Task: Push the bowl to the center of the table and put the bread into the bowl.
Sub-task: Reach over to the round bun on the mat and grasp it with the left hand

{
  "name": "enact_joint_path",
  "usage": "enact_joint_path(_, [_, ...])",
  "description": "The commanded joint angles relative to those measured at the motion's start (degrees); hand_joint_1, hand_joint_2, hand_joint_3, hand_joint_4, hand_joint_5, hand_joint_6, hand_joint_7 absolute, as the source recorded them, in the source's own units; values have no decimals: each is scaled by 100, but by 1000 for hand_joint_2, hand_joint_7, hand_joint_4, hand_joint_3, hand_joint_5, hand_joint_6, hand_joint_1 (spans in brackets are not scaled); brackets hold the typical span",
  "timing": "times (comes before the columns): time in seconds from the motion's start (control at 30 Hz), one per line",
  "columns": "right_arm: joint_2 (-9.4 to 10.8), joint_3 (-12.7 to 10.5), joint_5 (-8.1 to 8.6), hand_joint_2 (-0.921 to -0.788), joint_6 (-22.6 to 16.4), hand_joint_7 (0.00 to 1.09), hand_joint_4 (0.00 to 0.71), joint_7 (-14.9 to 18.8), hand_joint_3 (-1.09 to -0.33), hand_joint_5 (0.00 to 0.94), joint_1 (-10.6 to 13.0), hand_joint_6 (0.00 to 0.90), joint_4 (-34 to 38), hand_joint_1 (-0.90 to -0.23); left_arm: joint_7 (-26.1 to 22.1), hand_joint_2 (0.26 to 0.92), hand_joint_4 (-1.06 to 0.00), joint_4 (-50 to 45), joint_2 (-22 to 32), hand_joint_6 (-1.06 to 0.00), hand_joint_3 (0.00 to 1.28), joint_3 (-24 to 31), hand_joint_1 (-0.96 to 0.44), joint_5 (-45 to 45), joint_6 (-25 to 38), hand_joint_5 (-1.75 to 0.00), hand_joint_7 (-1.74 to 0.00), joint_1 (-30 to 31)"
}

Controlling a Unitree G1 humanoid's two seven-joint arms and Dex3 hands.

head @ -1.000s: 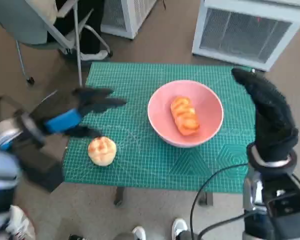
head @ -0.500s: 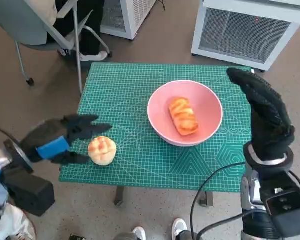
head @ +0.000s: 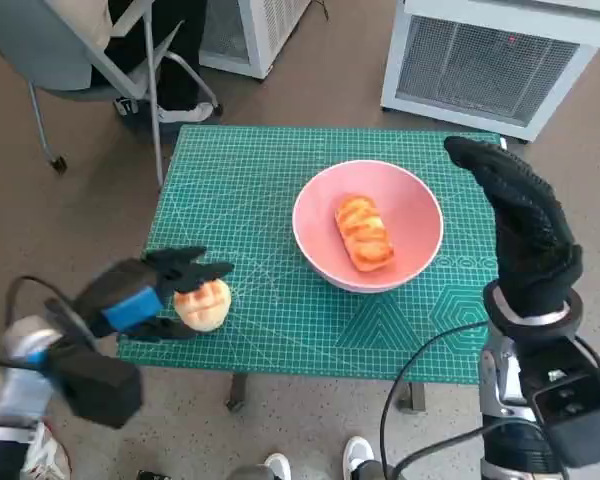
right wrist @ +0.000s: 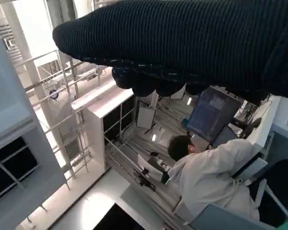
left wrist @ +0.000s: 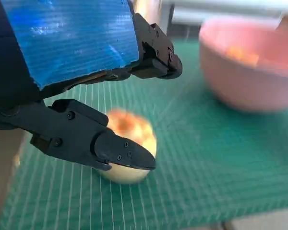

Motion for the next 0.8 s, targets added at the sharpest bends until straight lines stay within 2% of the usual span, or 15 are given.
enact_joint_path(0.03, [-59,-14,52,-921,84,644,287,83,-773,0,74,-1,-29,-600,69,850,-293,415,-139,-379,2,-266,-299,236,225,0,0,-229])
enact_joint_path(0.27, [-66,-30,23,-921,72,644,282,85,-775,0,105,-1,-74,-599,301,851,-358,1194,-344,-402,2,-618,-238,528,341,-27,-13,-577])
enact_joint_path(0.43, [-75,-42,15,-921,34,645,282,97,-775,0,106,-1,-50,-600,642,879,-484,1655,-445,-492,13,-796,-190,690,297,-73,-59,-738])
enact_joint_path(0.53, [-76,-49,0,-921,13,645,282,100,-775,0,100,-1,-29,-600,876,906,-602,1895,-492,-566,26,-899,-140,782,254,-109,-148,-817])
enact_joint_path(0.57, [-76,-51,-4,-921,10,645,282,101,-775,0,97,-1,-24,-600,942,910,-631,1951,-499,-562,48,-927,-120,808,236,-214,-293,-837])
enact_joint_path(0.6, [-78,-56,-4,-921,11,645,282,102,-774,0,95,-1,-20,-600,1032,914,-608,2015,-505,-527,59,-953,-107,841,207,-362,-445,-864])
enact_joint_path(0.63, [-81,-60,-1,-921,14,644,282,106,-774,0,95,-1,-18,-600,1101,915,-600,2037,-498,-513,86,-963,-86,850,176,-558,-613,-882])
enact_joint_path(0.67, [-83,-63,2,-921,15,644,282,109,-774,0,92,-1,-12,-600,1148,917,-586,2057,-490,-496,126,-973,-55,850,152,-847,-851,-900])
enact_joint_path(0.7, [-83,-66,6,-921,21,644,282,110,-774,0,94,-1,-17,-600,1183,918,-577,2077,-482,-484,152,-986,-36,848,131,-1033,-1003,-915])
enact_joint_path(0.8, [-81,-73,12,-921,29,643,281,114,-775,0,95,-1,-22,-600,1162,920,-561,1883,-409,-479,180,-923,-12,712,82,-1240,-1202,-897])
